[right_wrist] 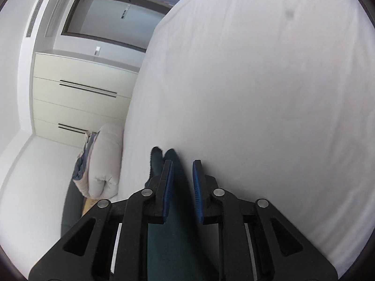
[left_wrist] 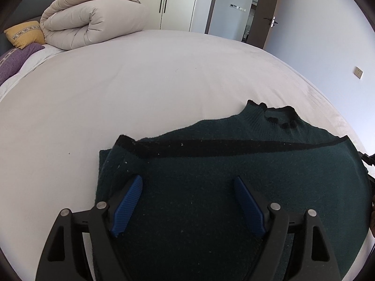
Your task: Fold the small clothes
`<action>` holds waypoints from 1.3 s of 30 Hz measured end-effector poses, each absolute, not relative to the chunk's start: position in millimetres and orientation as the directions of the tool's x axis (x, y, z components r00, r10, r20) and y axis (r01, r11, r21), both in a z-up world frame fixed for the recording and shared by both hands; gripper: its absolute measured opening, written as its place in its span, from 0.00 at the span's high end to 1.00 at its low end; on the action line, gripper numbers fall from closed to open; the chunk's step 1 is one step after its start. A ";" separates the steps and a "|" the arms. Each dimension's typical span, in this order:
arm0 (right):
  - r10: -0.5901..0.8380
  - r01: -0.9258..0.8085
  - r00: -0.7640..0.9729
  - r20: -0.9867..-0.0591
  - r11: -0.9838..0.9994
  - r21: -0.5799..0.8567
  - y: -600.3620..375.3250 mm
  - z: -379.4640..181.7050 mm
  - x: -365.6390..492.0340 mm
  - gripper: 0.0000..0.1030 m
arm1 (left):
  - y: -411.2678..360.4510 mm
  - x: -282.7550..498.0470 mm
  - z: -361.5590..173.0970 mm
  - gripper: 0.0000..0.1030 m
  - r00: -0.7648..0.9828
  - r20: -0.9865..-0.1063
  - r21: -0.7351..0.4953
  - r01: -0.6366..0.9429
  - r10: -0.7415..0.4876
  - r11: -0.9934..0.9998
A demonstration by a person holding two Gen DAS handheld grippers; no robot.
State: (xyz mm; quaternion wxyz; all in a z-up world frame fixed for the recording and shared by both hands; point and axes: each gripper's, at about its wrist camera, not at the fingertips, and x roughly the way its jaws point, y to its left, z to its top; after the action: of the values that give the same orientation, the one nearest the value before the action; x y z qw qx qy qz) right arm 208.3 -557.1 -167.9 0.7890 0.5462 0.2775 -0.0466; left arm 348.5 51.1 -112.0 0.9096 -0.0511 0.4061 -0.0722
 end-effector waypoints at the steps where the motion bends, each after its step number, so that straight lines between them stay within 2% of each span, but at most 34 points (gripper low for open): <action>1: 0.207 0.369 0.850 -0.484 0.423 0.828 -553.2 -159.3 202.2 0.83 | 50.7 348.7 -112.1 0.19 0.660 -0.731 -0.150 0.089 -0.171 0.985; 3: 0.225 0.321 0.861 -0.456 0.454 0.831 -536.6 -145.0 194.5 0.83 | 49.8 348.3 -112.1 0.19 0.662 -0.730 -0.148 0.089 -0.169 0.985; 6: 0.330 0.209 0.839 -0.432 0.537 0.817 -480.4 -125.9 196.7 0.83 | 48.0 347.9 -111.8 0.19 0.664 -0.730 -0.139 0.088 -0.162 0.986; 11: 0.557 0.044 0.645 -0.523 0.656 0.753 -362.4 -138.6 219.4 0.83 | 48.1 346.9 -112.2 0.19 0.666 -0.729 -0.137 0.087 -0.159 0.987; 15: 0.579 0.058 0.539 -0.612 0.699 0.713 -319.1 -176.9 232.9 0.83 | 48.4 346.5 -112.4 0.19 0.667 -0.727 -0.142 0.088 -0.164 0.986; 17: 0.601 0.047 0.568 -0.563 0.659 0.751 -322.1 -182.3 227.1 0.83 | 48.5 346.4 -112.6 0.19 0.669 -0.725 -0.144 0.088 -0.166 0.986; 22: 0.547 0.095 0.691 -0.474 0.581 0.809 -386.1 -185.2 202.3 0.83 | 49.6 346.8 -112.7 0.19 0.669 -0.724 -0.146 0.089 -0.167 0.985; 26: 0.507 0.083 0.805 -0.309 0.419 0.904 -435.8 -198.6 165.5 0.84 | 49.5 346.8 -112.8 0.19 0.669 -0.724 -0.145 0.088 -0.167 0.985; 28: 0.504 0.067 0.821 -0.269 0.382 0.922 -437.6 -203.4 163.1 0.84 | 49.7 346.9 -112.7 0.19 0.669 -0.724 -0.144 0.088 -0.166 0.986; 32: 0.478 0.076 0.807 -0.347 0.499 0.863 -440.5 -188.9 167.3 0.83 | 50.0 348.5 -110.3 0.19 0.663 -0.729 -0.148 0.086 -0.168 0.985; 36: 0.466 0.110 0.789 -0.400 0.533 0.839 -439.9 -182.0 171.5 0.83 | 67.4 333.6 -93.6 0.19 0.637 -0.734 -0.257 0.059 -0.235 0.965; 37: 0.463 0.118 0.779 -0.423 0.555 0.823 -436.4 -177.7 173.0 0.79 | 76.0 323.5 -87.8 0.16 0.641 -0.724 -0.297 0.045 -0.255 0.954; 39: 0.454 0.112 0.761 -0.463 0.610 0.784 -429.6 -166.4 172.4 0.64 | 96.4 300.0 -77.2 0.10 0.660 -0.698 -0.358 0.012 -0.277 0.933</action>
State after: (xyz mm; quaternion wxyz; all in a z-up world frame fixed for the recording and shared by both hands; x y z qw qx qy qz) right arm 172.4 -429.6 -166.4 0.8344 0.4294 0.3300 0.1024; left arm 300.0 96.4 -77.2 0.8963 -0.1637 0.4042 -0.0804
